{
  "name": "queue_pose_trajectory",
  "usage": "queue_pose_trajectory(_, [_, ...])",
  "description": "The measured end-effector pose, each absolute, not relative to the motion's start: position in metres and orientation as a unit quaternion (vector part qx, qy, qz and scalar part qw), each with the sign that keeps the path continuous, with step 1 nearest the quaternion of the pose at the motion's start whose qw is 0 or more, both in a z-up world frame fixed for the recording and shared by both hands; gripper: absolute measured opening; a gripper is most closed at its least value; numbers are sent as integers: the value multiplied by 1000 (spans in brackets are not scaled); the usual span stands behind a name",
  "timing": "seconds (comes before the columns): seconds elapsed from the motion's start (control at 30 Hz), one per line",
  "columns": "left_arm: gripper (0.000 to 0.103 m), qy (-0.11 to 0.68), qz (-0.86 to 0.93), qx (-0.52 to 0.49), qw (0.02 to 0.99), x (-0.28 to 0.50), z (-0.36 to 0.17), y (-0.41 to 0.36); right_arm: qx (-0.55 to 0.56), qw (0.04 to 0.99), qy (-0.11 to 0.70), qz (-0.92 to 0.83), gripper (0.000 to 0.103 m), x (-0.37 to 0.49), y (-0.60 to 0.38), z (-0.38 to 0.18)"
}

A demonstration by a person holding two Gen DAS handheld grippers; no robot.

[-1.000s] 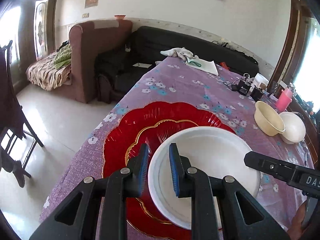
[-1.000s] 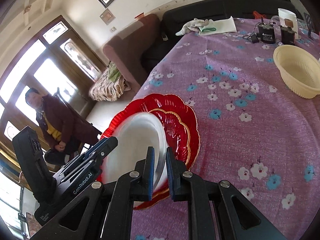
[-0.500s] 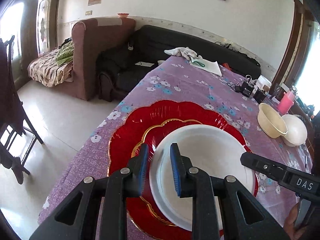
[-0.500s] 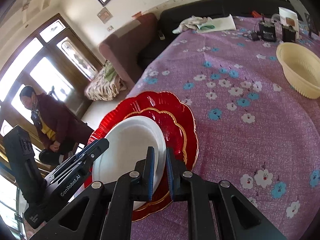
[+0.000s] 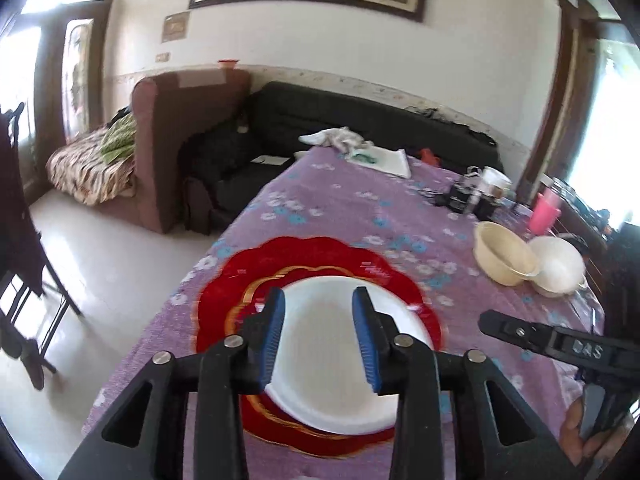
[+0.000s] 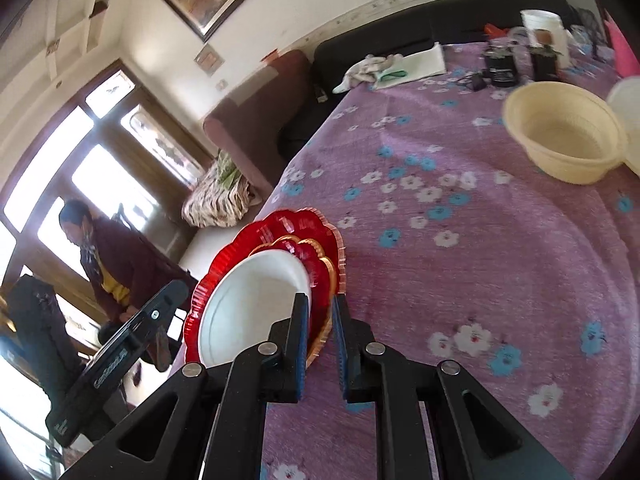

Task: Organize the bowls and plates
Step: 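Lower the white plate onto the red plates and open both tools, then move the right tool to the beige ribbed plate and grasp its rim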

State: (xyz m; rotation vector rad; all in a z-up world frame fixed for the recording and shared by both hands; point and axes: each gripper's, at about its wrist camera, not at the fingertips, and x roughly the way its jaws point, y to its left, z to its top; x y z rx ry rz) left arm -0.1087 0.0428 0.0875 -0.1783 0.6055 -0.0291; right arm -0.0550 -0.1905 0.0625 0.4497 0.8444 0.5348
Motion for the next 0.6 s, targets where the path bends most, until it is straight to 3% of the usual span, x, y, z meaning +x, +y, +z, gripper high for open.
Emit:
queue_pose_trajectory(0.27, [39, 316, -91, -28, 944, -117, 82, -36, 265, 856, 386, 221, 14, -63, -252, 59])
queue_pose_trajectory(0.6, [43, 395, -181, 27, 900, -99, 26, -132, 331, 856, 369, 151, 14, -63, -348, 44])
